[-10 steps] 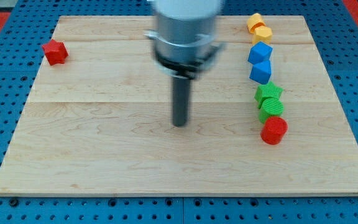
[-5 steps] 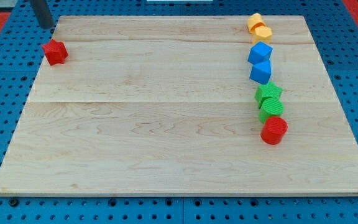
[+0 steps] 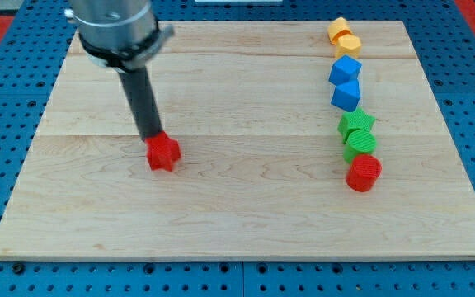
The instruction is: Move the red star to the bottom of the red circle
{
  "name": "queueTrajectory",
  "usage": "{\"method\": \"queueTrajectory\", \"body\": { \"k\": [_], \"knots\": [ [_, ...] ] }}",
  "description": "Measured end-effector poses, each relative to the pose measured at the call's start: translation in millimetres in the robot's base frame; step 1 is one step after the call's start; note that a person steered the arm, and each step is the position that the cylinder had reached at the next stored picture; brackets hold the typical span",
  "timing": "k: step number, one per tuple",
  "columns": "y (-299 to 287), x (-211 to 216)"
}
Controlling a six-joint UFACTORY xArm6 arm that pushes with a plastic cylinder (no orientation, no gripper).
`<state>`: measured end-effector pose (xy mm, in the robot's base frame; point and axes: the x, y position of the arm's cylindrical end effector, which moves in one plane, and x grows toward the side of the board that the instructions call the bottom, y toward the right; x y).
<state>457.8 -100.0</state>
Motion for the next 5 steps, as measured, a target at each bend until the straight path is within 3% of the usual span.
{"method": "queueTrajectory", "body": {
  "k": [1, 2, 3, 4, 5],
  "knots": [
    [38, 28],
    [-17, 28],
    [-15, 62],
    [42, 81],
    [36, 64]
  ]
}}
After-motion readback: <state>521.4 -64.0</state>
